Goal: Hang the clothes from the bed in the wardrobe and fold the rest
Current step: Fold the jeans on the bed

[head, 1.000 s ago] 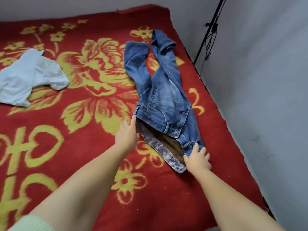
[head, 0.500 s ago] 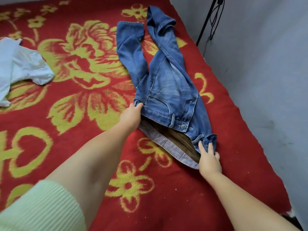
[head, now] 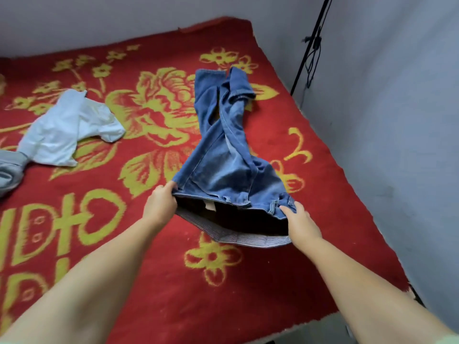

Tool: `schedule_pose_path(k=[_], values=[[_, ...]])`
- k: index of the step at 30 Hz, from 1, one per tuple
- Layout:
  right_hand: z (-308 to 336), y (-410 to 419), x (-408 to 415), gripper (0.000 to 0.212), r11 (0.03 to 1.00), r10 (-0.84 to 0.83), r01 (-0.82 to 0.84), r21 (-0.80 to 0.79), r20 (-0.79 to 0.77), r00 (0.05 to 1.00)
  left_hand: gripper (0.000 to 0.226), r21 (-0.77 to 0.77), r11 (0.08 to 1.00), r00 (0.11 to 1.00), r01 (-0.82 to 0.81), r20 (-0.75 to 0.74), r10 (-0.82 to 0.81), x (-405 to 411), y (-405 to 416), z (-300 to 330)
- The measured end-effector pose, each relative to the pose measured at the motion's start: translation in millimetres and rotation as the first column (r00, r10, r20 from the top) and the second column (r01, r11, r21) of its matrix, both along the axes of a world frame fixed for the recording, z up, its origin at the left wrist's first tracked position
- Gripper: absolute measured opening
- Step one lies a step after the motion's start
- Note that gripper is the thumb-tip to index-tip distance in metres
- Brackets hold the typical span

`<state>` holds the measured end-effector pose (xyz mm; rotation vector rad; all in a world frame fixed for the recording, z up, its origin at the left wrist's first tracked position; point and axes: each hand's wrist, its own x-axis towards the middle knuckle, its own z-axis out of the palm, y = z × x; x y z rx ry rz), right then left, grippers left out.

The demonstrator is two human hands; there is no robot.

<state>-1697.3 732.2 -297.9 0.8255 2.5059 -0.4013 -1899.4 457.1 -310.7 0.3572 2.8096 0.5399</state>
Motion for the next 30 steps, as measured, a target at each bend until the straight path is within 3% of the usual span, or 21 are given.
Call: schedule_pose_path(k=[4, 10, 14, 17, 19, 22, 26, 27, 30], values=[[14.6, -30.9, 6.8, 0.078, 0.987, 0.157, -0.159, -0.035, -0.049, 0.986, 0.037, 0.124, 0.97, 0.978, -0.209, 0.026, 0.207, 35.4, -66.1, 24.0], [35.5, -72.7, 17.1, 0.057, 0.929, 0.358, -0.358, -0.098, -0.01, 0.934, 0.038, 0.27, 0.799, 0.842, -0.537, 0.112, 0.528, 113.1, -133.1, 56.7], [52.2, -88.0, 41.7, 0.046, 0.908, 0.414, -0.408, -0.095, 0.053, 0.909, 0.038, 0.342, 0.697, 0.777, -0.63, 0.258, 0.575, 170.3, -164.7, 63.6], [65.6, -92.3, 55.0, 0.041, 0.906, 0.42, -0.416, -0.075, 0.045, 0.907, 0.038, 0.338, 0.673, 0.752, -0.657, 0.358, 0.554, 203.3, -176.8, 75.6], [69.0, -92.3, 63.7, 0.038, 0.921, 0.382, -0.384, -0.07, -0.035, 0.923, 0.037, 0.371, 0.627, 0.722, -0.685, 0.46, 0.516, 224.1, -182.7, 86.6], [68.8, -89.8, 79.7, 0.038, 0.974, 0.173, -0.202, -0.101, -0.236, 0.956, 0.029, 0.412, 0.494, 0.615, -0.766, 0.693, 0.376, 248.7, -185.5, 103.1], [74.9, -92.1, 88.2, 0.042, 0.987, -0.12, 0.068, -0.149, -0.376, 0.919, 0.006, 0.435, 0.35, 0.535, -0.829, 0.799, 0.274, 254.0, -181.0, 116.3], [79.7, -94.9, 86.3, 0.042, 0.977, -0.185, 0.129, -0.169, -0.382, 0.905, 0.009, 0.438, 0.359, 0.543, -0.824, 0.791, 0.282, 251.4, -180.5, 115.5], [94.5, -102.9, 71.7, 0.04, 0.958, -0.26, 0.185, -0.218, -0.391, 0.883, 0.01, 0.39, 0.509, 0.628, -0.767, 0.62, 0.471, 238.0, -177.9, 109.6]])
